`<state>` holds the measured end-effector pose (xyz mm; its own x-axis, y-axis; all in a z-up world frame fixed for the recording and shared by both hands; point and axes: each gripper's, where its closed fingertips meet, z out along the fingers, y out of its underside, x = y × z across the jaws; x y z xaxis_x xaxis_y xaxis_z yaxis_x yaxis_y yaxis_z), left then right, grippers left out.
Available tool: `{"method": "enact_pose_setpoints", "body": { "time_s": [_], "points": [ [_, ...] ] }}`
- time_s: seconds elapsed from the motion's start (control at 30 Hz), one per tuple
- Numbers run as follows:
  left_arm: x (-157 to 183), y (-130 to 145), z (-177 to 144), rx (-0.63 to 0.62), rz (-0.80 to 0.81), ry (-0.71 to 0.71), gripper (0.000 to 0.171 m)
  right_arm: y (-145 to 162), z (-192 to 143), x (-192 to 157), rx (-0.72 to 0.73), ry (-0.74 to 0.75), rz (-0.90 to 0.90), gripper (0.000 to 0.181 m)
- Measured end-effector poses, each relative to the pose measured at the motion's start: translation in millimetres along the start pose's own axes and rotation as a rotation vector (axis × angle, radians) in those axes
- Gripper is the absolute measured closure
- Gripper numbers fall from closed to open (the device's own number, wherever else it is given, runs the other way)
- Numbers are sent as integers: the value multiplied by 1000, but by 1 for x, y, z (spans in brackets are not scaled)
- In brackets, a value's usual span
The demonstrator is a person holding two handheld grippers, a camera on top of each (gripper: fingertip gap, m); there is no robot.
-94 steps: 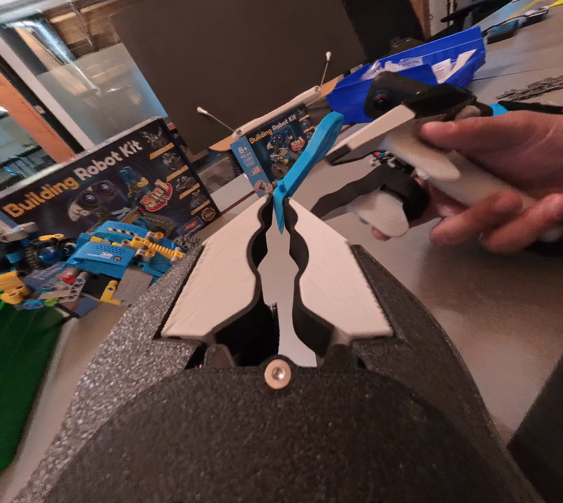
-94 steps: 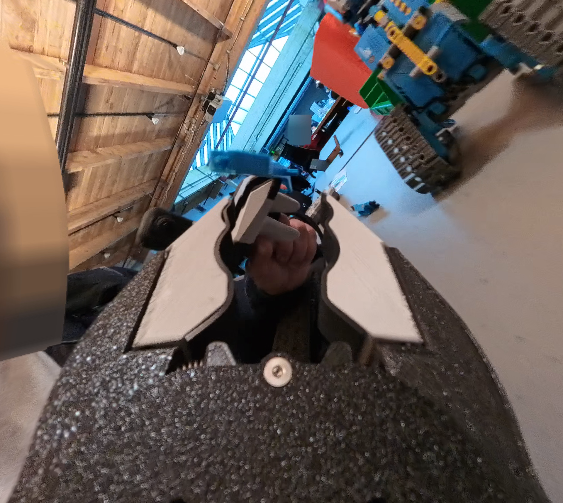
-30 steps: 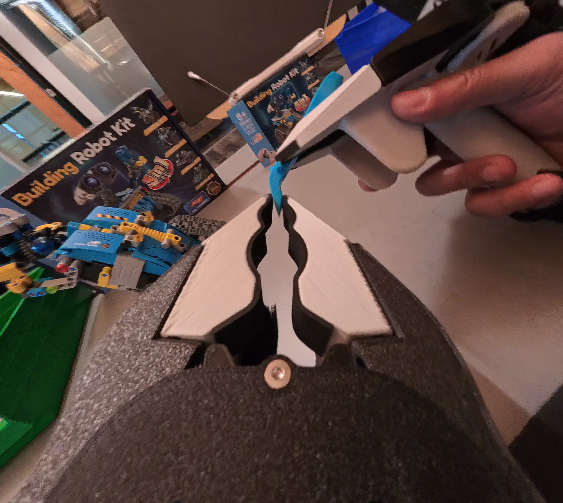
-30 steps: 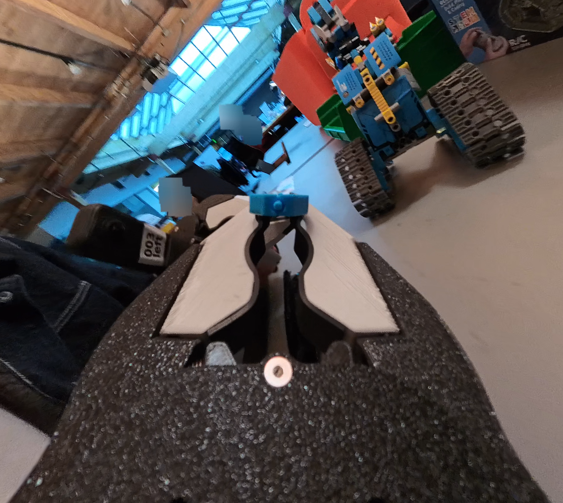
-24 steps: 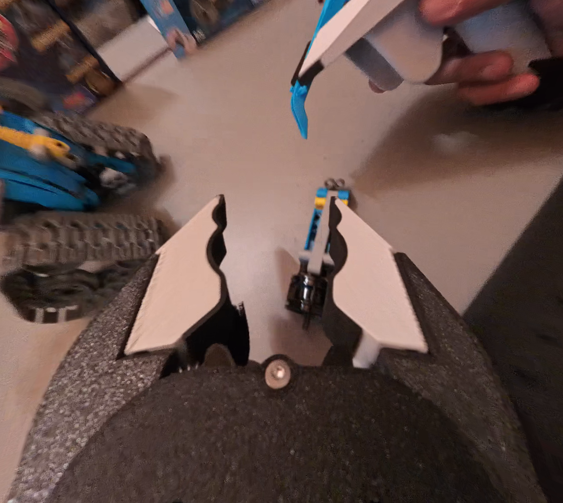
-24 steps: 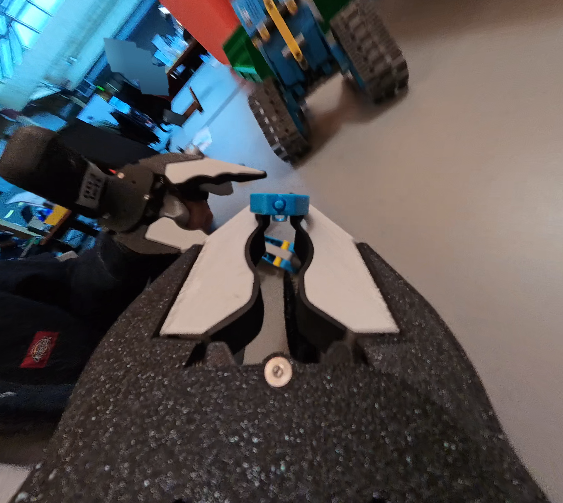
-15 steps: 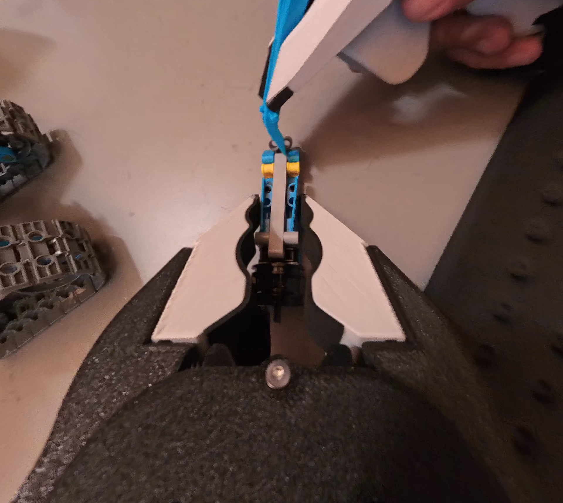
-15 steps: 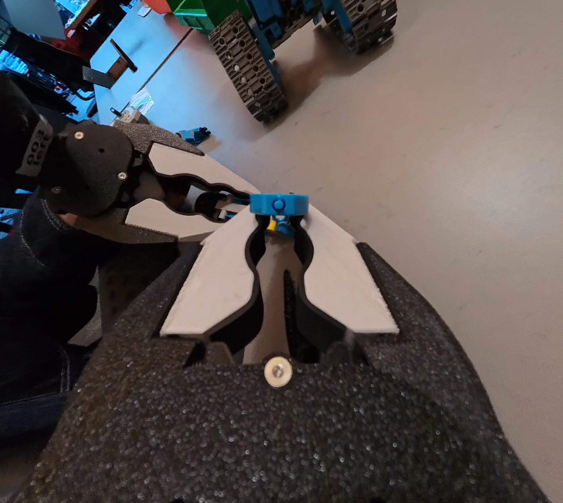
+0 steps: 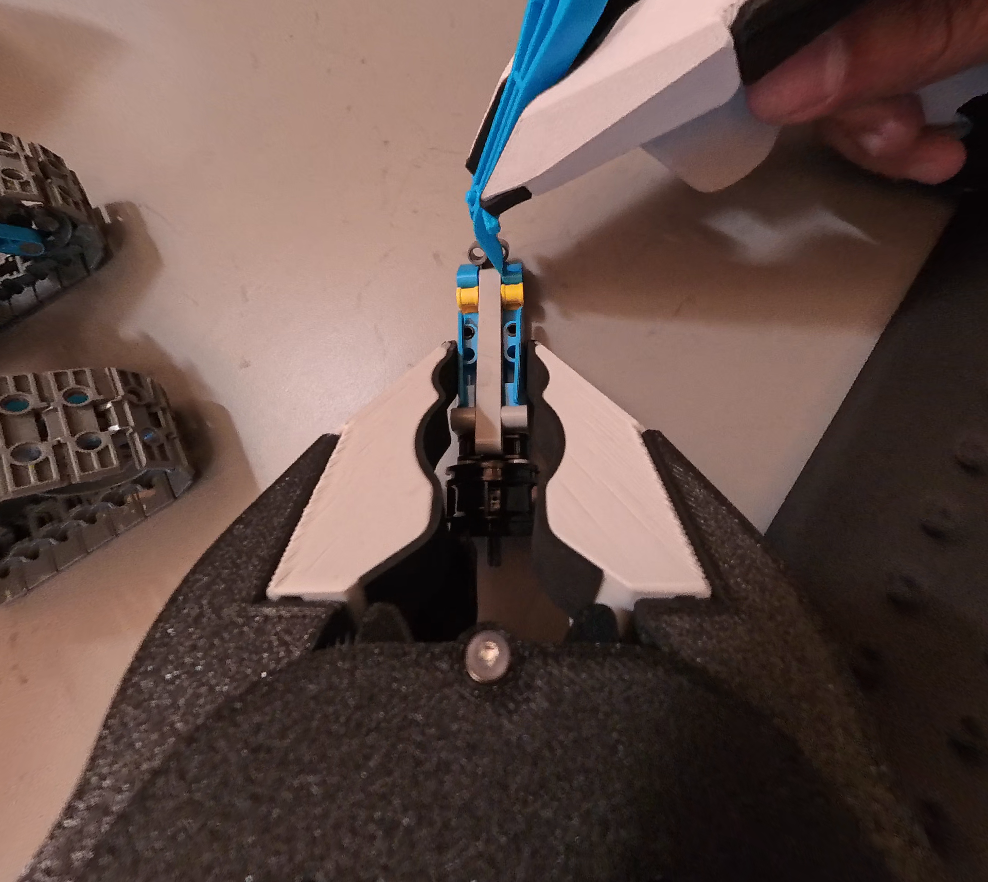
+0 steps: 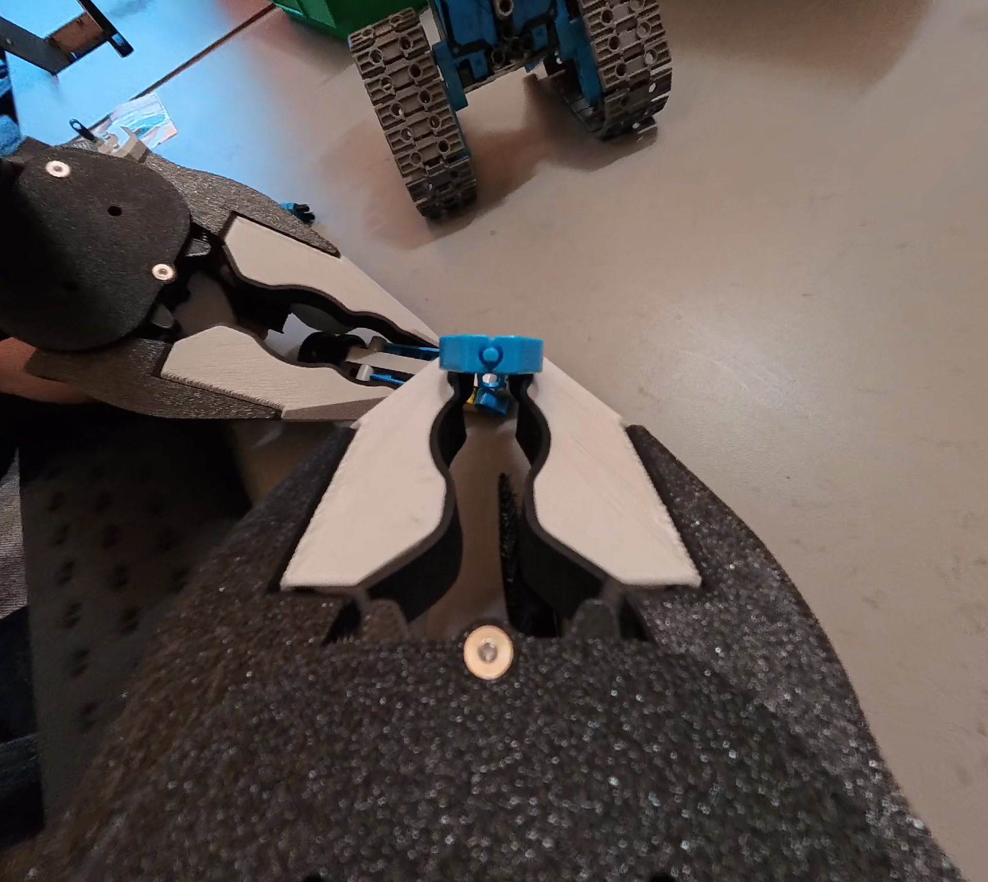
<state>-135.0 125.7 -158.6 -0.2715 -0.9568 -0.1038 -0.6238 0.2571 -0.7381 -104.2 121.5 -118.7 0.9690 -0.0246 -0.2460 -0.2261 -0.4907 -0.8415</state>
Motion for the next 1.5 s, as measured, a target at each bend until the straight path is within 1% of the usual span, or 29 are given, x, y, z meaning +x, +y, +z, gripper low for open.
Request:
{"method": "enact_pose_setpoints", "body": {
  "time_s": [0.27, 0.37, 0.5, 0.6, 0.67, 0.73, 0.83, 0.9, 1.03, 1.13, 1.3, 1.33, 1.37, 1.4, 1.43, 1.47, 1.5],
  "points": [
    [0, 0, 0, 1, -9, 4, 148, 1, 0, -3, -39, 51, -91, 171],
    [0, 0, 0, 1, -9, 4, 148, 0, 2, -5, -69, 87, -156, 171],
    [0, -1, 0, 2, -27, 15, 148, 2, 1, -8, -71, 128, -221, 171],
    [0, -1, 1, 2, -35, 16, 148, 2, 4, -13, -90, 175, -321, 171],
    [-1, -1, 2, 2, -36, 12, 148, 1, 7, -13, -107, 152, -300, 171],
    [-2, -1, 2, 2, -42, 14, 148, -1, 8, -9, -109, 106, -215, 171],
    [-2, -1, 2, 2, -55, 20, 148, 0, 8, -9, -146, 83, -194, 171],
    [-4, -2, 3, 2, -71, 21, 148, -1, 9, -7, -211, 68, -181, 171],
    [-7, -3, 5, 0, -82, 2, 148, -4, 16, -5, -301, 88, -240, 170],
    [-7, -3, 5, -1, -125, 35, 148, -3, 20, -7, -329, 119, -305, 170],
    [-7, -2, 5, -2, -201, 96, 148, -3, 30, -2, -377, 62, -212, 170],
    [-11, -2, 5, -1, -222, 79, 148, 12, 31, 3, -442, 70, -198, 171],
    [-17, -1, 5, 0, -244, 54, 149, 18, 31, 7, -427, 69, -184, 171],
    [-14, -2, 5, 2, -243, 72, 148, 18, 27, 7, -384, 44, -146, 171],
    [-8, -3, 5, 3, -213, 103, 149, 0, 19, 11, -253, 61, -155, 171],
    [-2, -3, 5, 1, -176, 120, 148, -19, 8, 6, -132, 30, -131, 171],
    [0, -3, 5, -1, -153, 115, 148, -22, 2, 2, -98, -5, -100, 171]
  ]
}}
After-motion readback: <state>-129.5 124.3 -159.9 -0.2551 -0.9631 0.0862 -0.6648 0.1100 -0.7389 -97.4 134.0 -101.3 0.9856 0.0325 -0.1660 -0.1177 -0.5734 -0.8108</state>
